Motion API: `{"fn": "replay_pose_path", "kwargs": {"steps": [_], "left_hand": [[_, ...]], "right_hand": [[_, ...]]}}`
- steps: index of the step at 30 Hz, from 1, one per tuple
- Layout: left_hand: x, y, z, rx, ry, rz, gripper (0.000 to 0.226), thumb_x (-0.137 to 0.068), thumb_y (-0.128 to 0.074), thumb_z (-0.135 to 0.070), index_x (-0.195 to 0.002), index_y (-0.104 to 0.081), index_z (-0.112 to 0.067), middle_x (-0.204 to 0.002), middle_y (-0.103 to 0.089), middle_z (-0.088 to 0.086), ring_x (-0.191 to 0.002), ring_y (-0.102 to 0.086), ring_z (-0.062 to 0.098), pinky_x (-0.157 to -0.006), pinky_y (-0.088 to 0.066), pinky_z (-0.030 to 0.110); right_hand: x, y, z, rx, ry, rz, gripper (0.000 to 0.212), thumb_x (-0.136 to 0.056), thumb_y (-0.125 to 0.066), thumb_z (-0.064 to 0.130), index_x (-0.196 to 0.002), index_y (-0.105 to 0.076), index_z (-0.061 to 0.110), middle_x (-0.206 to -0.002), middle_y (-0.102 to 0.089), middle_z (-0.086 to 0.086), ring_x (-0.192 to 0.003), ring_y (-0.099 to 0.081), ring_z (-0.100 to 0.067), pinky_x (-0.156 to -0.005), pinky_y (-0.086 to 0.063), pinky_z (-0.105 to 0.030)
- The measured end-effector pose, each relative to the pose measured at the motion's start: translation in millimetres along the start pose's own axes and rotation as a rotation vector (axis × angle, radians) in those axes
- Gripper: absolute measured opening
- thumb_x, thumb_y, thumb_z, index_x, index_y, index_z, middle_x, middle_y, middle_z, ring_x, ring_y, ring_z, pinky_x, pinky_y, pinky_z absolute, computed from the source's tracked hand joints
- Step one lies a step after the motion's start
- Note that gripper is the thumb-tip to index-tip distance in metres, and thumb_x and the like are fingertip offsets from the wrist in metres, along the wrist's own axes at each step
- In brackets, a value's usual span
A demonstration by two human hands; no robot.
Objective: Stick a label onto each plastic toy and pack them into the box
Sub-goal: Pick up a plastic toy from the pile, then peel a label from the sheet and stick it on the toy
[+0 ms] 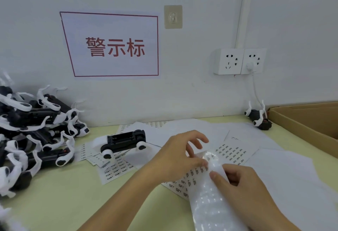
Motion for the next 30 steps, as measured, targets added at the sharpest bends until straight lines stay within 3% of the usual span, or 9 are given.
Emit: {"fn": "replay_pose_path", "kwargs": {"steps": [4, 6, 9, 12, 15, 22, 26, 30], "left_hand": [[2.3, -6.9, 5.4, 0.093, 0.159, -0.144, 0.038, -0.088, -0.071, -0.04, -0.122, -0.052, -0.039, -0.115, -0.052, -0.016, -0.097, -0.054, -0.003, -0.068, -0.043, 0.011], [5.6, -14.5, 6.4, 0.268, 0.274, -0.146, 0.04, -0.086, -0.072, -0.045, -0.121, -0.053, -0.037, -0.114, -0.057, -0.015, -0.096, -0.062, 0.001, -0.07, -0.051, 0.018], [11.9, -22.5, 3.6, 0.453, 0.308, -0.136, 0.033, -0.086, -0.077, -0.031, -0.113, -0.06, -0.035, -0.106, -0.07, -0.005, -0.088, -0.072, 0.009, -0.084, -0.059, 0.033], [24.0, -19.3, 2.6, 0.469, 0.292, -0.202, 0.037, -0.087, -0.076, -0.019, -0.113, -0.056, -0.039, -0.093, -0.076, -0.006, -0.08, -0.073, 0.01, -0.072, -0.06, 0.027], [41.2, -10.4, 7.3, 0.551, 0.326, -0.276, 0.039, -0.087, -0.075, -0.012, -0.113, -0.055, -0.034, -0.088, -0.078, -0.005, -0.077, -0.074, 0.015, -0.06, -0.057, 0.025], [86.9, 20.7, 27.3, 0.385, 0.351, -0.442, 0.035, -0.087, -0.075, -0.009, -0.106, -0.058, -0.033, -0.082, -0.077, -0.01, -0.072, -0.073, 0.017, -0.064, -0.06, 0.03], [108.7, 35.3, 37.8, 0.393, 0.349, -0.551, 0.036, -0.088, -0.074, -0.01, -0.109, -0.057, -0.033, -0.081, -0.075, -0.017, -0.07, -0.071, 0.01, -0.059, -0.055, 0.02], [126.1, 37.0, 46.0, 0.545, 0.338, -0.664, 0.026, -0.095, -0.064, -0.013, -0.11, -0.055, -0.032, -0.089, -0.077, -0.01, -0.08, -0.074, 0.012, -0.061, -0.055, 0.023]], "right_hand": [[-2.7, 7.5, 1.2, -0.172, -0.067, -0.035, 0.024, -0.093, -0.065, 0.023, -0.075, -0.078, 0.033, -0.075, -0.076, 0.006, -0.066, -0.072, -0.008, -0.051, -0.048, -0.014], [-3.6, 9.4, 0.7, -0.211, -0.089, -0.052, 0.024, -0.093, -0.065, 0.022, -0.077, -0.078, 0.035, -0.077, -0.077, 0.007, -0.069, -0.073, -0.009, -0.056, -0.05, -0.018], [-3.4, 9.6, 2.2, -0.277, -0.111, -0.05, 0.024, -0.093, -0.065, 0.016, -0.081, -0.077, 0.034, -0.08, -0.078, 0.003, -0.073, -0.074, -0.013, -0.062, -0.053, -0.024], [-1.9, 5.6, 5.0, -0.307, -0.135, -0.007, 0.023, -0.092, -0.065, 0.015, -0.085, -0.077, 0.034, -0.084, -0.078, 0.0, -0.079, -0.075, -0.017, -0.076, -0.057, -0.036], [-0.5, -5.9, 10.2, -0.362, -0.156, 0.088, 0.016, -0.092, -0.066, 0.013, -0.088, -0.079, 0.022, -0.09, -0.078, -0.005, -0.086, -0.075, -0.023, -0.084, -0.057, -0.041], [2.6, -52.1, 31.1, -0.256, -0.201, 0.329, 0.017, -0.092, -0.063, 0.016, -0.089, -0.079, 0.017, -0.092, -0.078, -0.002, -0.09, -0.075, -0.02, -0.09, -0.057, -0.039], [4.4, -81.5, 41.4, -0.233, -0.207, 0.281, 0.017, -0.091, -0.064, 0.02, -0.084, -0.079, 0.018, -0.085, -0.078, 0.002, -0.081, -0.075, -0.016, -0.078, -0.06, -0.035], [13.8, -97.4, 42.5, -0.28, -0.189, 0.206, 0.016, -0.091, -0.064, 0.022, -0.085, -0.079, 0.021, -0.082, -0.077, 0.008, -0.077, -0.074, -0.011, -0.073, -0.06, -0.032]]}}
Point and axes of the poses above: each hand's wrist, its own x-axis away from the middle knuckle, its own y-axis out of the back of the hand, z = x × y, the point moved 4 cm from there along -x, towards the middle knuckle
